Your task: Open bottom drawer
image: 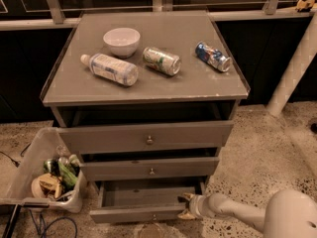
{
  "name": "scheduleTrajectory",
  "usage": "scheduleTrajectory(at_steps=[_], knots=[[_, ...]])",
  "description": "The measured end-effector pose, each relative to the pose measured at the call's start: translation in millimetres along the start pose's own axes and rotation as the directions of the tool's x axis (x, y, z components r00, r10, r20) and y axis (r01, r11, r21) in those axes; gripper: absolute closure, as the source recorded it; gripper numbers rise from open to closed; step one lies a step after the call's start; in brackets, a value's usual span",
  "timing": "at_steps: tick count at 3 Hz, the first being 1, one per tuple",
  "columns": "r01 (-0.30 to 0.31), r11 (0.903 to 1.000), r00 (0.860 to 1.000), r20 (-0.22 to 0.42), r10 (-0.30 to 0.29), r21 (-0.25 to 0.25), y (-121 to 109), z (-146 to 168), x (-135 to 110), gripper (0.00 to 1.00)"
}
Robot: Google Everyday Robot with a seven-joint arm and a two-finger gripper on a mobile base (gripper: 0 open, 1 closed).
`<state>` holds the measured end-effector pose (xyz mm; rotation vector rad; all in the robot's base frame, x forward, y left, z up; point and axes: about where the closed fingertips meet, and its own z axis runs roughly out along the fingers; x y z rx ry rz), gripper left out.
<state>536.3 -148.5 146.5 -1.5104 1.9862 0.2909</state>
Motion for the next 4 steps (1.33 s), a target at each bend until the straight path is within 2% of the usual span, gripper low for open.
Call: scheduleTrajectory(at_steps=[1,2,3,4], knots=[[-0.005,0.9998,1.0,-0.008,0.005,-0.017,13,-3,11,0.66],[-0.005,0.9998,1.0,-0.008,0.005,-0.017,12,-7,9,0.89],[0.013,0.9997,1.0,-0.015,-0.013,-0.021,24,-10,16,1.0],[0.013,0.9997,1.0,-0.015,-0.013,-0.021,24,-13,13,1.0]])
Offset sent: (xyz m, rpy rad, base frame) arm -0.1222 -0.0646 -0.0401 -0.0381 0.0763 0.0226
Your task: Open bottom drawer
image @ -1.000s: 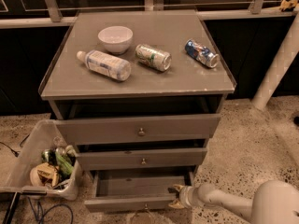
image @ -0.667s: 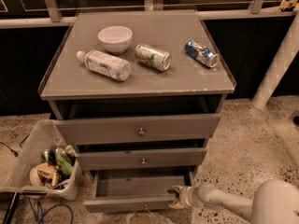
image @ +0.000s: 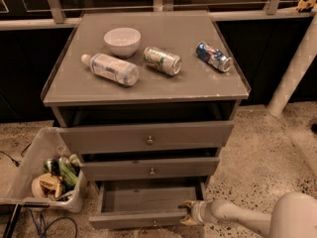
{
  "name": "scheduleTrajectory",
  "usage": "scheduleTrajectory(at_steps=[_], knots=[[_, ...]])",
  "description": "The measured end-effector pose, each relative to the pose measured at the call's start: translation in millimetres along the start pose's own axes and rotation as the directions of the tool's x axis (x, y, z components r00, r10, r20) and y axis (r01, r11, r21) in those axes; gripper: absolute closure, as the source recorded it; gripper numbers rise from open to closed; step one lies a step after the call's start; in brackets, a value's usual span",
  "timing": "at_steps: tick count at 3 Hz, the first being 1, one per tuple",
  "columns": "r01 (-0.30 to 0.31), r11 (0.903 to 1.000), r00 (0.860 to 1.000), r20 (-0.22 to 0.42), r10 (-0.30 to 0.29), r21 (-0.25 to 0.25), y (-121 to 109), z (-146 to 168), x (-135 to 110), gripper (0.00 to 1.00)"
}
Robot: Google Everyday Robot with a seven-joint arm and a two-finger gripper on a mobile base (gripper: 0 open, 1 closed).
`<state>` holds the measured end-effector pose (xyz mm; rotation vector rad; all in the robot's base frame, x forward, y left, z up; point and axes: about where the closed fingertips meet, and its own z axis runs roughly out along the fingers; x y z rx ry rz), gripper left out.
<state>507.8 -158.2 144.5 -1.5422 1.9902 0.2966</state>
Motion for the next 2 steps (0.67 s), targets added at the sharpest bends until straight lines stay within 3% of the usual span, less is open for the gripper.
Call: scheduleTrajectory(at_steps=[1,2], knots=[[-0.007,1.0,1.0,0.002,0.007,0.001,8.4,-2.8,2.7,1.0],[-0.007,1.0,1.0,0.002,0.007,0.001,8.2,-3.8,2.0,0.82]])
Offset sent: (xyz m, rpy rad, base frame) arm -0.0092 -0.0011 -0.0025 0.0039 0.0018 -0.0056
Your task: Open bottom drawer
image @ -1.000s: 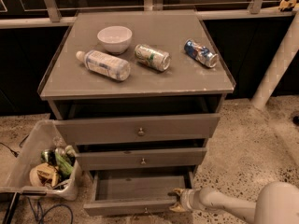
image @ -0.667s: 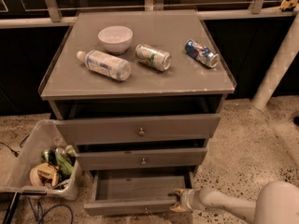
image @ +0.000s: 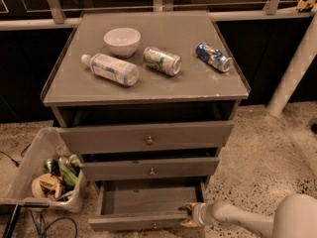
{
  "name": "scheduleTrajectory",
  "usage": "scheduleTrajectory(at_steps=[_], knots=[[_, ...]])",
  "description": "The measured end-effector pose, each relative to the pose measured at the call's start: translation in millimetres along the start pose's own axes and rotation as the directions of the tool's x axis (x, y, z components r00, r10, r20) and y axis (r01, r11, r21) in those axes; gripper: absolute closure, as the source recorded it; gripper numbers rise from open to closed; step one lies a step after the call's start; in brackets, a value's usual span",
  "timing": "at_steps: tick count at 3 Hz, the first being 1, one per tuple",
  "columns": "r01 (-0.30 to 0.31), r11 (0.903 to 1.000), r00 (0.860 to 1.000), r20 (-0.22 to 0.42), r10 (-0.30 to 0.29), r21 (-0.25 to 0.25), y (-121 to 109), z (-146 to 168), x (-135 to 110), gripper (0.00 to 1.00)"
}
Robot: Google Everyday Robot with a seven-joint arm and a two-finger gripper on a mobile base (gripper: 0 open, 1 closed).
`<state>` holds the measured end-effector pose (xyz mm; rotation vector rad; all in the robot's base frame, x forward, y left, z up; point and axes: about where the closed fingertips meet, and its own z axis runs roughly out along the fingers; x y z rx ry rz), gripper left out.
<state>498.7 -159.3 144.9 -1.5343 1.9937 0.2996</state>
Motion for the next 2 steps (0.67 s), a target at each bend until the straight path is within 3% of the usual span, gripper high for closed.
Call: scheduleTrajectory(at_steps=[2], knots=[[0.0,1.0,1.0,0.0,0.0,0.0,0.1,0.0,0.0,0.34]])
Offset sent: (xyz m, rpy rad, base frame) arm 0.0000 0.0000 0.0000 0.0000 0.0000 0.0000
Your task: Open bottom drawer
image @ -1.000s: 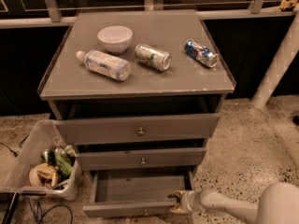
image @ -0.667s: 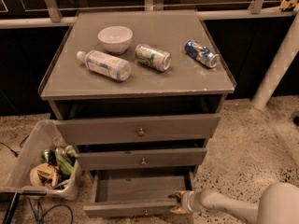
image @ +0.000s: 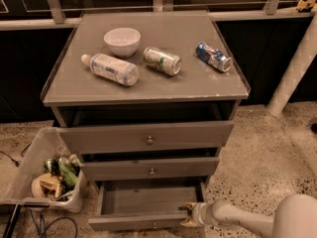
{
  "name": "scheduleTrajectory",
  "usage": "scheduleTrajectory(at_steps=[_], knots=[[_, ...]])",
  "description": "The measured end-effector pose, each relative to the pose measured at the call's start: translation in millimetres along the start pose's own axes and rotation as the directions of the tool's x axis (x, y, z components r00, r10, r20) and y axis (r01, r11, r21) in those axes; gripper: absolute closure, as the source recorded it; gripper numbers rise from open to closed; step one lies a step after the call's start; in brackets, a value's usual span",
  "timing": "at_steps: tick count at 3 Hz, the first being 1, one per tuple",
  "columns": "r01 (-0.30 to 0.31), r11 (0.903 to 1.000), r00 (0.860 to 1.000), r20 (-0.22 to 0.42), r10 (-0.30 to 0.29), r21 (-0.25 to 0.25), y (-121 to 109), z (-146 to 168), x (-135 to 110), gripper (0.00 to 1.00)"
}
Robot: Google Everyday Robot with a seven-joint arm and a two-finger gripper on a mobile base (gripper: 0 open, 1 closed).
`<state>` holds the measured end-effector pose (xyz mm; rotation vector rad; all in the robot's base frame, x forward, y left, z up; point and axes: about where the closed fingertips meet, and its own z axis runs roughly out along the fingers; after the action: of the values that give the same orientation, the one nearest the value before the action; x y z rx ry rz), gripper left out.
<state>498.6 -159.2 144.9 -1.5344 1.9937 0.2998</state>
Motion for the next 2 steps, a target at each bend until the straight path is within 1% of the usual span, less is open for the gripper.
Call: scheduleTrajectory(at_steps=[1,2], knots=[[0.0,1.0,1.0,0.0,0.0,0.0,0.0,0.0,0.0,0.13],[0.0,1.0,1.0,0.0,0.0,0.0,0.0,0.0,0.0,0.14]])
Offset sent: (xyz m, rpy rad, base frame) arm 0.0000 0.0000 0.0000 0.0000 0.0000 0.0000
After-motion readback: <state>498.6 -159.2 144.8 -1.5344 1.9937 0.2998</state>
